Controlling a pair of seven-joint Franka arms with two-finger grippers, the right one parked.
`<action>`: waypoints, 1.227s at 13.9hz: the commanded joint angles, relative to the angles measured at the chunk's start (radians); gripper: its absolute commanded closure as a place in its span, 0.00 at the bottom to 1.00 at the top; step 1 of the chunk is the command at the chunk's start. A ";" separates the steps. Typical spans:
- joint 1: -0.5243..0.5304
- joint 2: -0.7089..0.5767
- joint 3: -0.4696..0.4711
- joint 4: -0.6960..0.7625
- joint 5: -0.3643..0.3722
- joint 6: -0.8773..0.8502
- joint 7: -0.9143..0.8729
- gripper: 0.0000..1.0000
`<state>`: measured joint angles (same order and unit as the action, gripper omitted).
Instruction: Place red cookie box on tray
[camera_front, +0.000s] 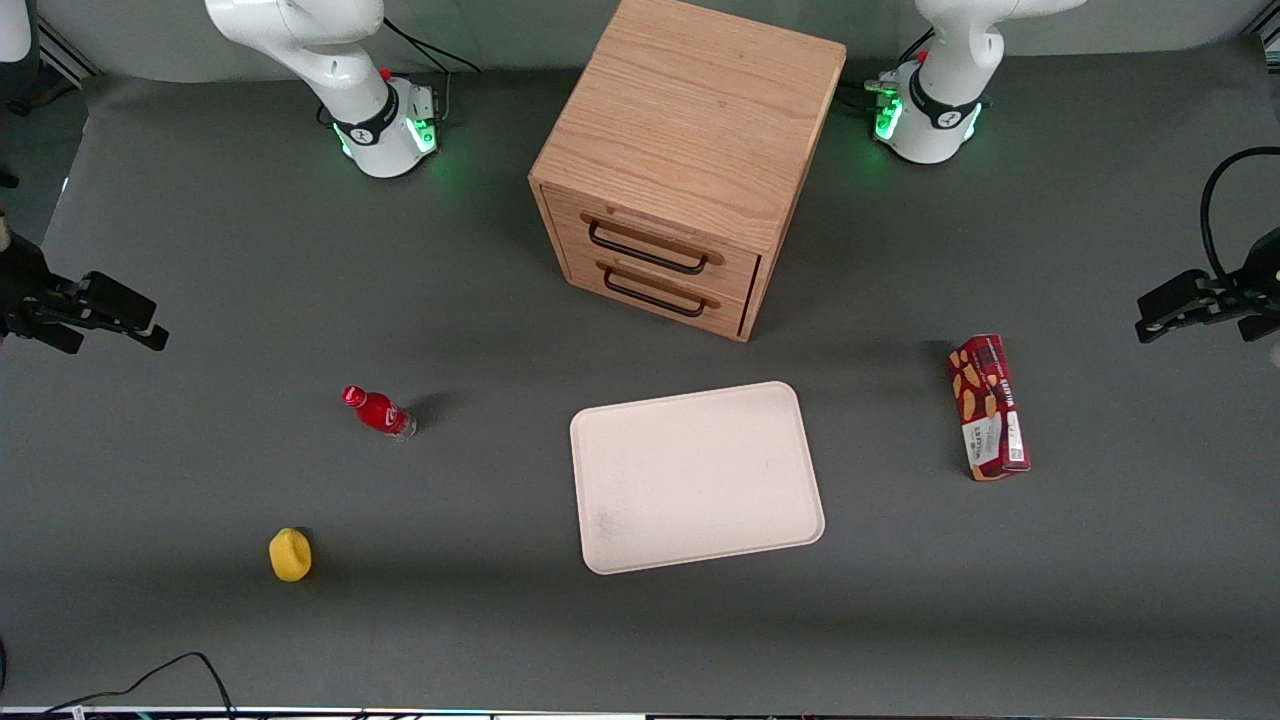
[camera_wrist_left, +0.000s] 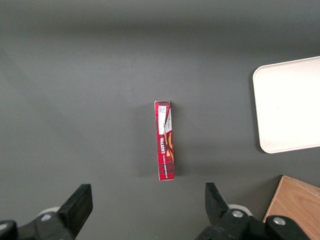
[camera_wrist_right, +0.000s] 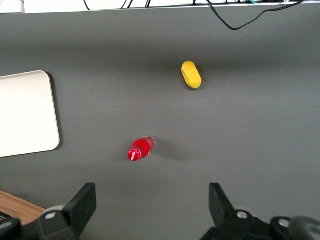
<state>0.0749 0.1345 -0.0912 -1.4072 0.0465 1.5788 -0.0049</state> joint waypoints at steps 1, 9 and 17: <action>-0.007 0.000 0.002 0.010 0.016 -0.014 0.011 0.00; -0.007 0.008 0.001 0.002 0.006 -0.016 0.010 0.00; -0.007 0.010 0.001 -0.013 0.006 -0.022 0.010 0.00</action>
<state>0.0747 0.1479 -0.0939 -1.4147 0.0467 1.5681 -0.0047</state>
